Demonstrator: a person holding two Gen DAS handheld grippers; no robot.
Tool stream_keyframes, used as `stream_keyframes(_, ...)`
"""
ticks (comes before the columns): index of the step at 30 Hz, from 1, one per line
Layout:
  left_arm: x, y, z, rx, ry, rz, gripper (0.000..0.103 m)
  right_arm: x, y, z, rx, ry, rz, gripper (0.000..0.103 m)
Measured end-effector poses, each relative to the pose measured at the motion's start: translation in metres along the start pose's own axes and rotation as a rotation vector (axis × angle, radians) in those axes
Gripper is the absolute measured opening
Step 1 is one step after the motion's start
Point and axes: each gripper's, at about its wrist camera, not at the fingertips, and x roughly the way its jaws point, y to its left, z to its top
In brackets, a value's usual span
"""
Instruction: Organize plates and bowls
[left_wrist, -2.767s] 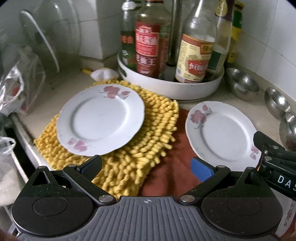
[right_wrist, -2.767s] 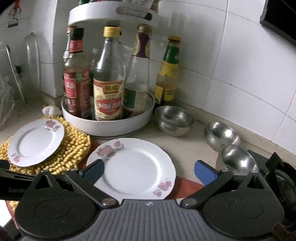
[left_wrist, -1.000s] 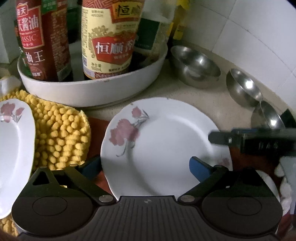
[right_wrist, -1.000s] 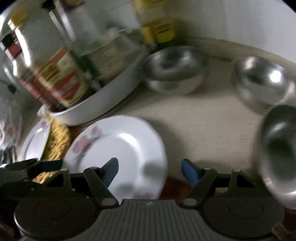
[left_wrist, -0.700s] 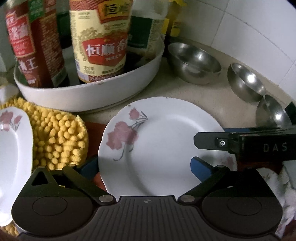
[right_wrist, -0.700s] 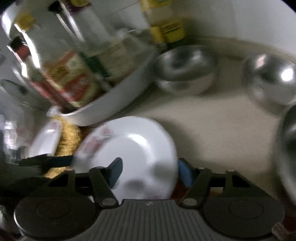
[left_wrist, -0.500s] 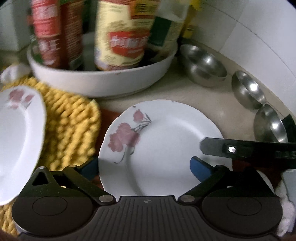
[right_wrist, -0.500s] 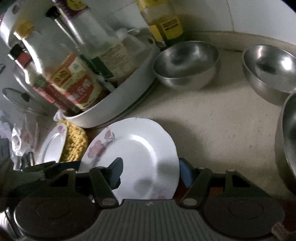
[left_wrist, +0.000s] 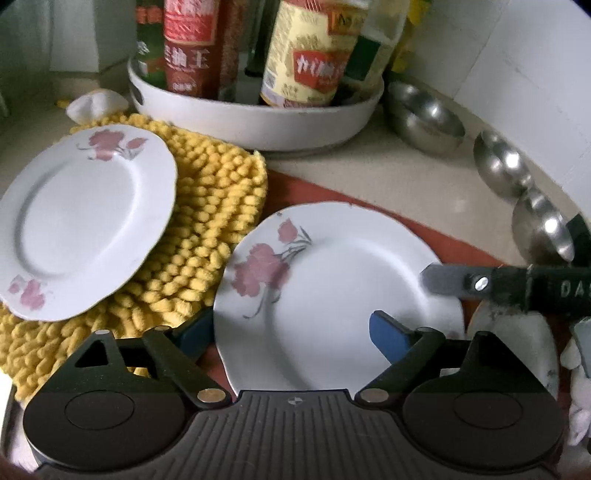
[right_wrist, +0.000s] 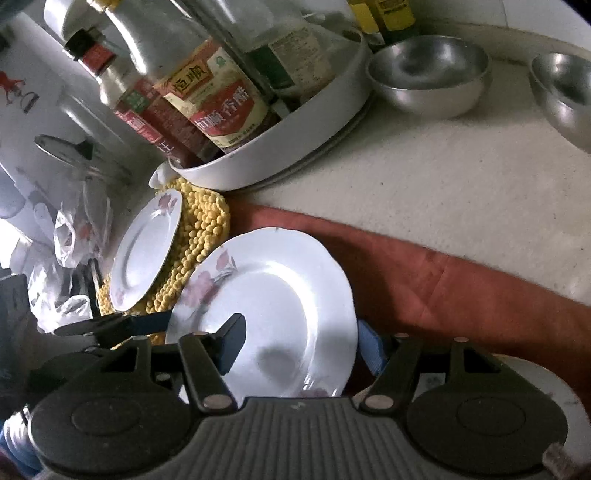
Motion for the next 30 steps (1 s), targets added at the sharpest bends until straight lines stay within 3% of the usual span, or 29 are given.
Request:
stream_keyframes(3, -0.015, -0.002, -0.008, 0.029, -0.024, -0.009, 0.094, -0.02, -0.003, 0.0, -0.003, -0.071, -0.028, 0.061)
stream_keyframes(8, -0.039, -0.025, -0.023, 0.149, -0.055, -0.132, 0.096, -0.058, -0.021, -0.018, -0.014, -0.136, -0.161, 0.061)
stream_keyframes(14, -0.035, -0.058, -0.049, 0.287, 0.025, -0.268, 0.096, -0.092, -0.046, -0.047, 0.035, -0.167, -0.291, 0.061)
stream_keyframes(18, -0.033, -0.068, -0.065, 0.308, 0.063, -0.341, 0.095, -0.105, -0.054, -0.067, 0.086, -0.167, -0.345, 0.061)
stream_keyframes(22, -0.032, -0.075, -0.076, 0.297, 0.072, -0.41, 0.096, -0.117, -0.06, -0.087, 0.133, -0.19, -0.337, 0.061)
stream_keyframes(25, -0.021, -0.077, -0.083, 0.25, 0.137, -0.398, 0.093, -0.119, -0.056, -0.092, 0.132, -0.194, -0.348, 0.061)
stream_keyframes(30, -0.011, -0.09, -0.074, 0.186, 0.125, -0.383, 0.093, -0.118, -0.061, -0.094, 0.141, -0.173, -0.271, 0.061)
